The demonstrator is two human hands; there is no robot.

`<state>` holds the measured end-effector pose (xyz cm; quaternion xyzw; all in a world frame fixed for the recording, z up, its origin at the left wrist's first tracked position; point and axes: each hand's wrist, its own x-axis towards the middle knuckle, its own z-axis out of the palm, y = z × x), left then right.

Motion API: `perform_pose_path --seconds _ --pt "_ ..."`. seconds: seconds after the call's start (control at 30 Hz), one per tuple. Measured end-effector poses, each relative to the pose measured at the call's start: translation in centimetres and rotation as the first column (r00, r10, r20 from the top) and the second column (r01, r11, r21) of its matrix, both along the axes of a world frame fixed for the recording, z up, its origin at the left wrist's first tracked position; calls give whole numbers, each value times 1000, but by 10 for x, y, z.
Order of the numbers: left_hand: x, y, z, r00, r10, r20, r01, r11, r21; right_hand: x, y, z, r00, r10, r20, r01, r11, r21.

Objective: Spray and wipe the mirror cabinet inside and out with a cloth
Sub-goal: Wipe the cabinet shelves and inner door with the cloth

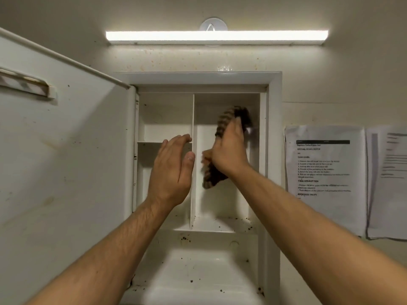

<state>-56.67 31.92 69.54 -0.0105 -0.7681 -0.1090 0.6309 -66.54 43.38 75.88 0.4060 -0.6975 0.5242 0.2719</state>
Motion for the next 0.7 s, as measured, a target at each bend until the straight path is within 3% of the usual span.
perform_pose_path --seconds 0.07,0.13,0.3,0.37,0.43,0.5,0.57,0.63,0.7 --pt "1 -2 1 1000 2 4 -2 1000 -11 -18 -8 5 869 -295 -396 389 903 181" --pt "0 -5 1 1000 1 -1 -1 1000 -19 -32 -15 2 740 -358 -569 574 777 258" --pt "-11 -7 -4 997 -21 -81 18 999 -36 -49 -18 -20 596 -130 -792 615 709 346" --pt "-16 -5 -5 993 -37 -110 34 999 -30 -55 -8 -7 590 -271 -760 656 710 256" --pt "-19 -4 -6 991 -50 -123 49 999 -6 -46 -14 12 685 -543 -486 689 701 187" --pt "-18 -4 -8 992 -53 -118 54 999 1 -26 -33 25 758 -583 -294 644 739 197" --pt "-15 -7 -7 996 -42 -79 41 999 -11 -24 -48 20 771 -443 -458 579 787 213" --pt "-11 -12 -7 999 -22 -31 21 999 -27 -37 -36 12 698 -221 -681 541 787 298" --pt "-9 -14 -8 1000 -9 1 9 1000 -30 -55 -15 17 656 -198 -729 560 775 293"
